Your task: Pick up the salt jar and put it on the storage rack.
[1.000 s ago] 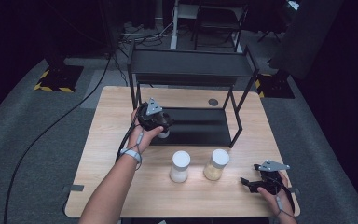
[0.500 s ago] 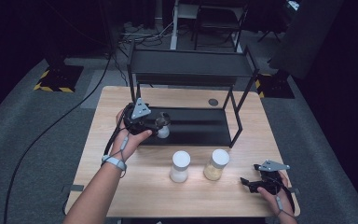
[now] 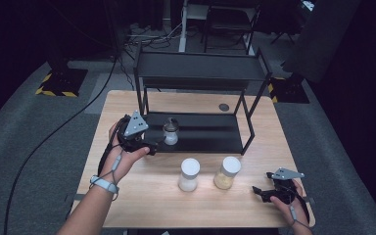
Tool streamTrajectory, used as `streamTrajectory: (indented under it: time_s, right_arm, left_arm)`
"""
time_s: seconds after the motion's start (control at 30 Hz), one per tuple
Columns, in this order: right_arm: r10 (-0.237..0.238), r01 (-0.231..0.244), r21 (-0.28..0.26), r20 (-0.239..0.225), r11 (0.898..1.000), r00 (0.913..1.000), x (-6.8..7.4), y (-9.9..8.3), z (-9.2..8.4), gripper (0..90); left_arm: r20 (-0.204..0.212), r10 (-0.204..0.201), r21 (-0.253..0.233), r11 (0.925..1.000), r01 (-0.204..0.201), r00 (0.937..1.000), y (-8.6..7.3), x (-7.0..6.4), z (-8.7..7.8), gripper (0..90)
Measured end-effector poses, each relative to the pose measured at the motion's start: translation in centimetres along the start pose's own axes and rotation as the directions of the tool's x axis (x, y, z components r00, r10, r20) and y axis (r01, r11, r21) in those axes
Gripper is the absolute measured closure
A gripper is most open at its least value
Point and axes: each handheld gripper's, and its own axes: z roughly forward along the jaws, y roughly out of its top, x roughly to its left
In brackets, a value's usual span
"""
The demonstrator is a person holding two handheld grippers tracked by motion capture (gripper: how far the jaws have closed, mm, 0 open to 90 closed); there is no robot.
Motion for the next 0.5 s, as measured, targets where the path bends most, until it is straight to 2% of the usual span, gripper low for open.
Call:
streamTrajectory:
  time_s: [0.33, 0.5]
  right_arm:
    - [-0.002, 0.002, 0.001, -0.002, 1.000, 1.0000, 0.0, 0.0, 0.0, 8.6]
    - [-0.002, 0.002, 0.002, -0.002, 1.000, 1.0000, 0.0, 0.0, 0.0, 8.6]
  left_arm:
    - [0.000, 0.019, 0.015, 0.9997, -0.019, 0.9998, -1.3, -0.1, -2.8, 8.3]
    - [-0.011, 0.002, 0.027, 0.9996, -0.002, 0.9999, -2.7, -0.3, -3.8, 8.3]
